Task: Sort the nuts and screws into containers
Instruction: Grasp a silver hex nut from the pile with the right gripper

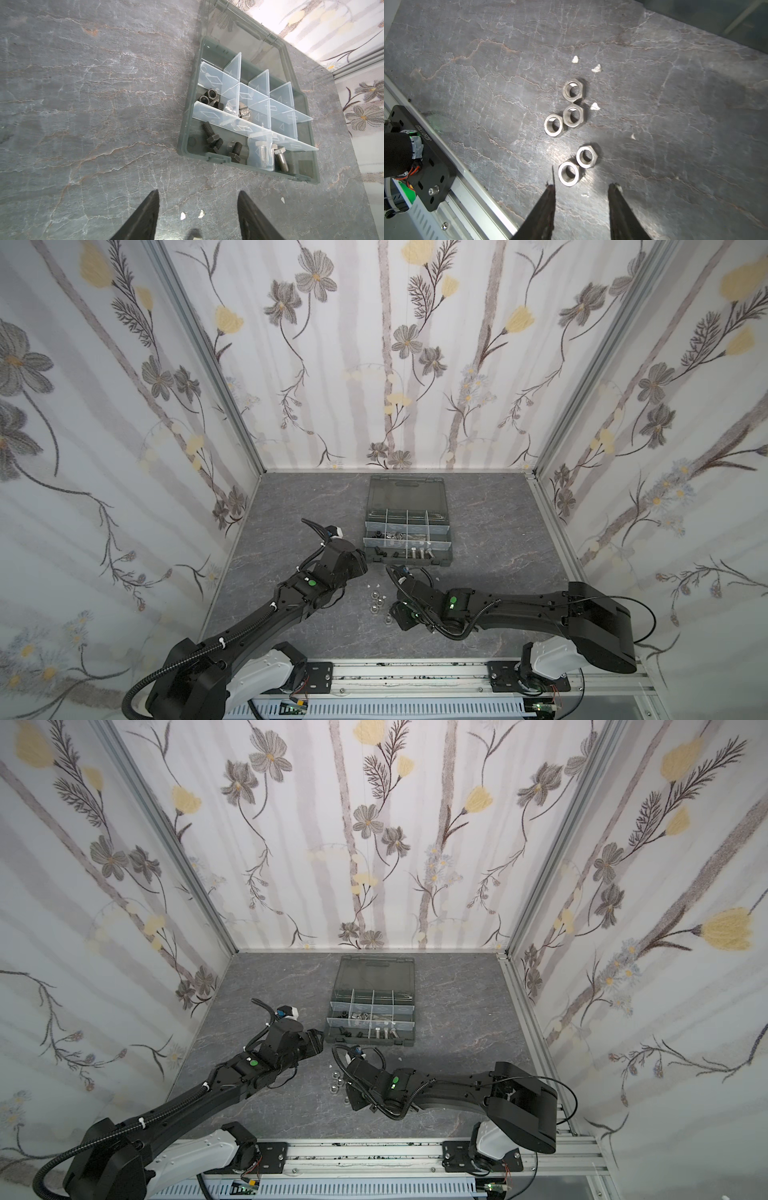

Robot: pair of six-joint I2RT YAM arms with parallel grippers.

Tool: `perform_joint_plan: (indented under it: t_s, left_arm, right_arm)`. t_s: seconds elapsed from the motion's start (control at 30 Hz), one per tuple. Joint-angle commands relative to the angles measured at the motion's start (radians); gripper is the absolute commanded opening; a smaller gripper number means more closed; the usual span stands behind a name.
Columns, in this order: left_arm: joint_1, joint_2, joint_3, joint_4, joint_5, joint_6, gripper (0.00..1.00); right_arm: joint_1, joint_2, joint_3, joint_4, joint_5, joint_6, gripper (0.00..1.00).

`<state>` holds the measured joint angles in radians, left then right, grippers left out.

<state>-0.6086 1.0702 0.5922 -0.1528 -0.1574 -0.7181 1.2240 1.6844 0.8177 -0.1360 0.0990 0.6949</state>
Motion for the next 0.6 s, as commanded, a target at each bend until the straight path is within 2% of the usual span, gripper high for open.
perform_joint_plan:
  t_s: [0.0, 0.57]
  left_arm:
    - [0.001, -0.008, 0.0, 0.022, -0.028, -0.018, 0.62]
    - [0.007, -0.005, -0.005, 0.024, -0.01, -0.027, 0.63]
  right_arm:
    - [0.012, 0.035, 0.027, 0.008, -0.013, -0.004, 0.43]
    - [0.057, 0.161, 0.123, -0.097, 0.013, 0.002, 0.46]
